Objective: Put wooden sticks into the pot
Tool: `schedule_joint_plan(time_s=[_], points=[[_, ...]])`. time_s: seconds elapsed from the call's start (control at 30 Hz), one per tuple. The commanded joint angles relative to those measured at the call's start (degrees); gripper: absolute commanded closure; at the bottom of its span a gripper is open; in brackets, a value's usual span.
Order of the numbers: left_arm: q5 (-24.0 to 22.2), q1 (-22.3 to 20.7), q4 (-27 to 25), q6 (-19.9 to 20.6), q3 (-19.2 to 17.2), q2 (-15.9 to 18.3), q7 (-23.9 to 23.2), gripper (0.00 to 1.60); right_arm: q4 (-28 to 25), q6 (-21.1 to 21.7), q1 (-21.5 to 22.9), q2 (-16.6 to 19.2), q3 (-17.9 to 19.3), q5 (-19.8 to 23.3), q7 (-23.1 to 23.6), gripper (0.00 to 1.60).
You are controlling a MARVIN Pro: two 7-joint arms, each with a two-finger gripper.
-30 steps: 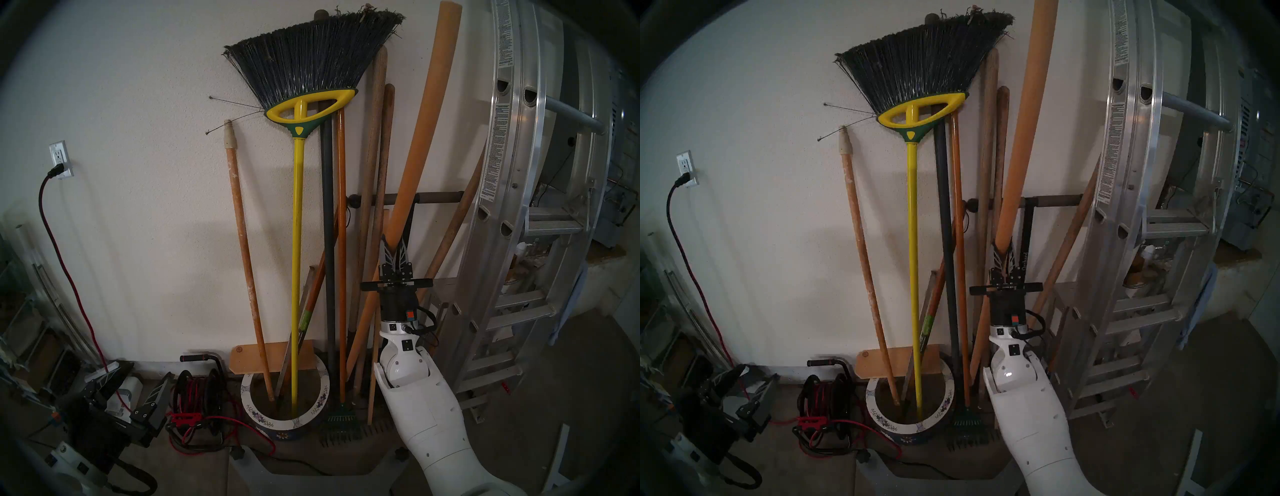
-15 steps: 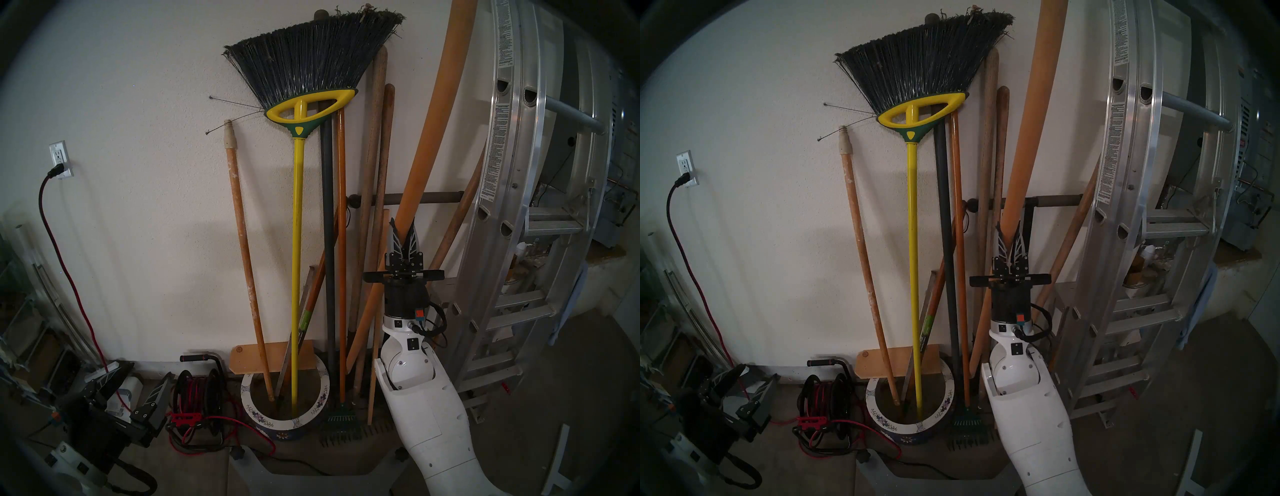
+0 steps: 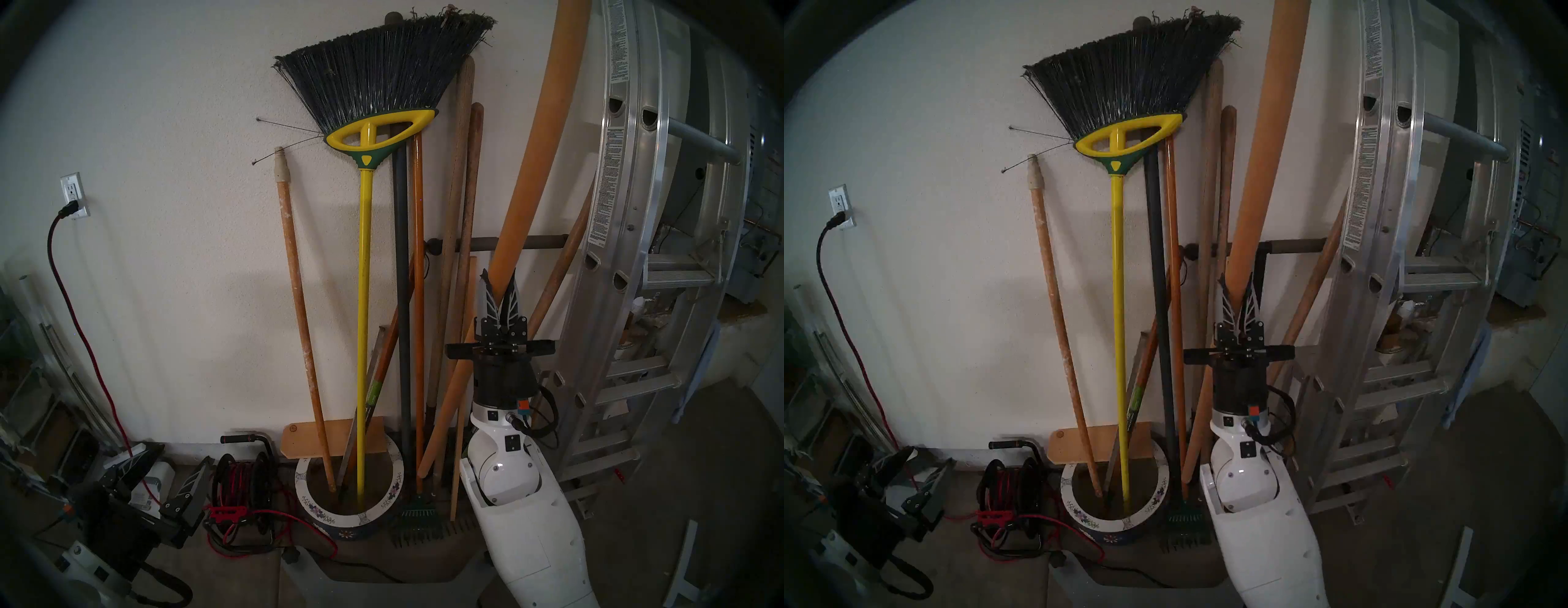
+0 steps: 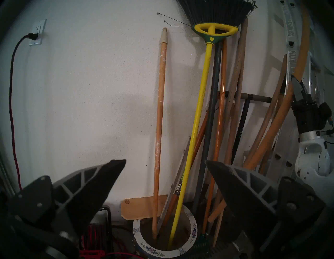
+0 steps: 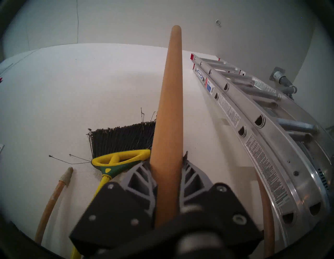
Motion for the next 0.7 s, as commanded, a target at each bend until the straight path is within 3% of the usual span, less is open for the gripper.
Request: schedule_joint_plan(time_s=[0.0, 0.47, 0.67], points=[[-0.1, 0.0, -0.5, 0.0, 0.1, -0.2, 0.1, 0.00, -7.1, 0.6, -5.1, 0.9, -0.5, -0.4, -0.4, 1.60], [0.0, -0.2, -0.5, 0.3, 0.0, -0.5, -0.2, 0.00, -15.9, 5.3, -11.6, 6.2, -7.2, -3.5, -0.4, 1.60], [0.1, -0.3, -0.5, 0.4, -0.1, -0.7, -0.3, 0.00, -19.6, 9.1, -11.1, 9.0, -10.9, -5.2, 0.2, 1.60]])
